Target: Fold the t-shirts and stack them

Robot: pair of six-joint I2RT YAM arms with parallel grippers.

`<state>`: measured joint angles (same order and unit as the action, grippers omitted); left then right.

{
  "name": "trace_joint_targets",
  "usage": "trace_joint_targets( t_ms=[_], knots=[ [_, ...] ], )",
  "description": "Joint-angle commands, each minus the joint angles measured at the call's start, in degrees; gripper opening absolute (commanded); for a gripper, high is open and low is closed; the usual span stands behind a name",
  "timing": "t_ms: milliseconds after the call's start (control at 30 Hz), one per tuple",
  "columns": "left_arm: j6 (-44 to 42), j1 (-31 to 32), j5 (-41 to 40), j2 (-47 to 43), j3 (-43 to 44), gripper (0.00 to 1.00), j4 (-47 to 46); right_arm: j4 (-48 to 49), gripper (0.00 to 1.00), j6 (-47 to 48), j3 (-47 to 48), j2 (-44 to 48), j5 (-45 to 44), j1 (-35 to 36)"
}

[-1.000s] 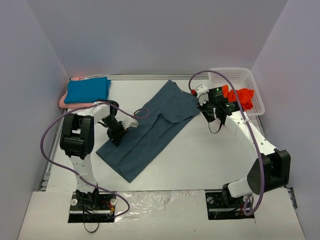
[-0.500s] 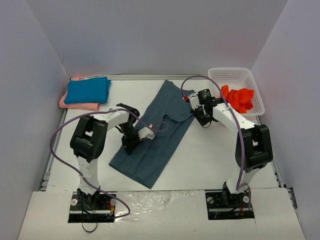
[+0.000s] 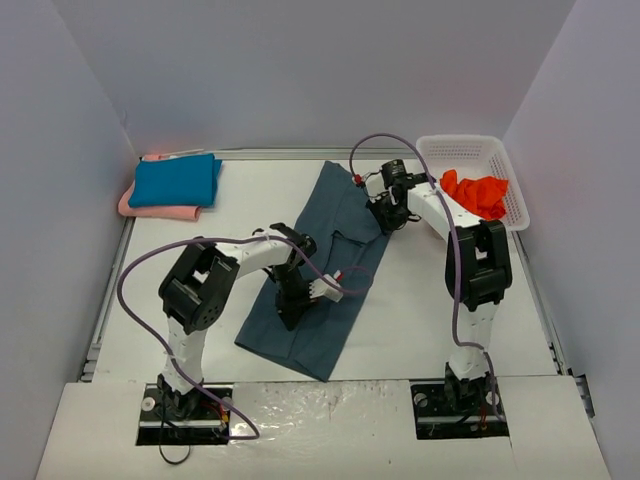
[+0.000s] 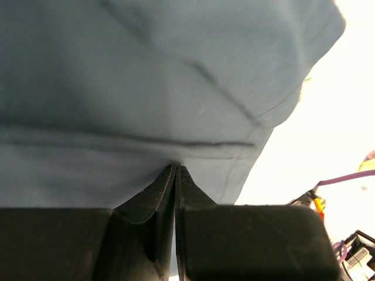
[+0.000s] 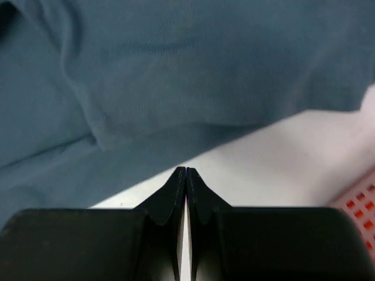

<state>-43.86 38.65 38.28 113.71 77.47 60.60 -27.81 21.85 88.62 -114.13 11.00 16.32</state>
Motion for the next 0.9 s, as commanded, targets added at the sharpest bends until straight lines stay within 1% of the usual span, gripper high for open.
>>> trace_joint_targets(
  t_ms=[0, 133, 333, 467, 600, 633, 733, 767, 833, 867],
  knots=[
    [-0.5, 0.6, 3.8, 0.6, 2.3, 0.03, 1.7, -5.1, 0.00, -0.4, 4.4, -5.0, 2.4, 0.0],
    [-0.7, 0.8, 4.6, 0.9, 2.4, 0.03, 1.5, -6.2, 0.00, -0.1, 9.1, -9.8, 2.8, 0.1],
    [-2.1, 0.3, 4.0, -1.0, 2.9, 0.02, 2.1, -7.2, 0.00, 0.5, 12.5, -14.5, 2.6, 0.2],
    [-2.5, -1.8, 5.2, -2.4, 5.4, 0.02, 3.1, -7.6, 0.00, 0.9, 14.7, -17.5, 1.9, 0.2],
    [-1.6, -7.0, 7.5, -3.4, 10.8, 0.02, 4.3, -8.0, 0.00, 1.1, 19.3, -20.9, 0.6, 0.0],
    [-1.1, -9.7, 7.9, -3.9, 11.6, 0.02, 4.4, -8.4, 0.00, 1.1, 21.8, -22.4, 0.2, 0.0],
    [1.0, -13.8, 7.5, -5.8, 14.1, 0.03, 3.7, -9.3, 0.00, 1.1, 26.4, -25.0, -0.2, -0.1],
    [1.5, -16.0, 7.2, -6.3, 14.5, 0.03, 3.1, -10.3, 0.00, 1.1, 30.0, -26.9, 0.1, -0.1],
    [2.3, -18.0, 6.1, -7.7, 15.0, 0.02, 2.5, -11.1, 0.00, 1.1, 33.8, -28.8, 0.3, -0.1],
    [3.2, -19.6, 5.6, -8.1, 15.2, 0.03, 1.8, -11.6, 0.00, 1.1, 37.5, -30.6, 0.2, 0.0]
  ],
)
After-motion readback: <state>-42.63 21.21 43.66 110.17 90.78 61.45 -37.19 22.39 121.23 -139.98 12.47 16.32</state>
